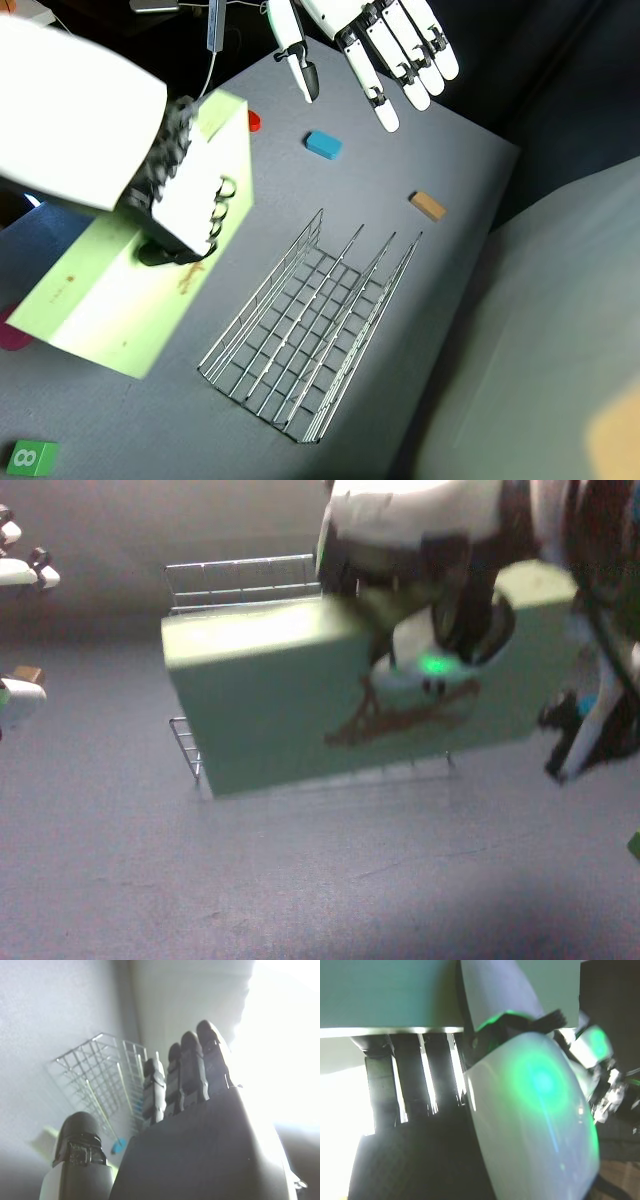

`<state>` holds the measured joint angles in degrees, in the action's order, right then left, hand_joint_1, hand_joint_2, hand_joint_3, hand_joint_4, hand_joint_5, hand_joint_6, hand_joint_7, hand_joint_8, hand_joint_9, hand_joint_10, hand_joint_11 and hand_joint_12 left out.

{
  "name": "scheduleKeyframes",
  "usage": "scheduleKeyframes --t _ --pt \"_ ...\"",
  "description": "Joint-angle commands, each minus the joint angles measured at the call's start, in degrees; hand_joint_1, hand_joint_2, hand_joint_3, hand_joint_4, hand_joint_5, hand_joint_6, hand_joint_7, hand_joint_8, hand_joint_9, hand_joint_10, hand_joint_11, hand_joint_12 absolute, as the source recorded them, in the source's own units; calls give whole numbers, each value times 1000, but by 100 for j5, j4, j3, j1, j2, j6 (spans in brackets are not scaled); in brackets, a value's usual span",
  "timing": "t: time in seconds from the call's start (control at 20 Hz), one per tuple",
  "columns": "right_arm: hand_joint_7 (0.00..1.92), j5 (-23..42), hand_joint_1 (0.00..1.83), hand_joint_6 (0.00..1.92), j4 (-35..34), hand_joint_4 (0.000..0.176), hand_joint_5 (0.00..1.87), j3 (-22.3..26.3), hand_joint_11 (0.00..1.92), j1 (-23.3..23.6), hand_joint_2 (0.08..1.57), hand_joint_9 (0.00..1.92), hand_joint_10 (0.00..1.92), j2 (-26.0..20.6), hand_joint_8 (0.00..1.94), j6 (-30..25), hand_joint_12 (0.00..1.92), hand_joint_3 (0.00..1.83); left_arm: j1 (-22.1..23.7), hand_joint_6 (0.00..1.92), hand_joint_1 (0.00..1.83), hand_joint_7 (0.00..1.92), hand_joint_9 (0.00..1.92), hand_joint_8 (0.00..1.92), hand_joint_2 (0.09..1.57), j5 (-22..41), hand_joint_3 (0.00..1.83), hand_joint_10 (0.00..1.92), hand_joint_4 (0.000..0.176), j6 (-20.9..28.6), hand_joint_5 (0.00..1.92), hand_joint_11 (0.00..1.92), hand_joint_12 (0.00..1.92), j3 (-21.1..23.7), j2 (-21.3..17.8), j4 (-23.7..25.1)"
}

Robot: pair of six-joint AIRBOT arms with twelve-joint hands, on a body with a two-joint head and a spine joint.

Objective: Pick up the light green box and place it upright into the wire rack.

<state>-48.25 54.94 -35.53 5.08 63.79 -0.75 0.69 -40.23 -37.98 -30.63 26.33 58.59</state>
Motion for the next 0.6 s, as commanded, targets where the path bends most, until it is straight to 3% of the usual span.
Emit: scheduleKeyframes --t 0.0,0.15,0.55 --pt "928 269 1200 1118 476 0 826 -44 665 155 1173 774 1218 1 1213 70 1585 0 81 0 36 87 103 2 1263 140 0 6 113 -68 159 0 307 22 36 395" --pt "928 258 1200 1116 474 0 828 -299 665 287 1173 775 1219 113 1212 114 1585 0 140 0 34 101 103 2 1263 65 0 1 112 -154 155 0 230 33 53 395" --pt "927 270 1200 1113 479 0 831 -1340 648 438 1172 774 1220 1002 1212 167 1581 0 195 3 19 98 93 3 1267 1 0 4 112 -262 156 0 187 48 69 395"
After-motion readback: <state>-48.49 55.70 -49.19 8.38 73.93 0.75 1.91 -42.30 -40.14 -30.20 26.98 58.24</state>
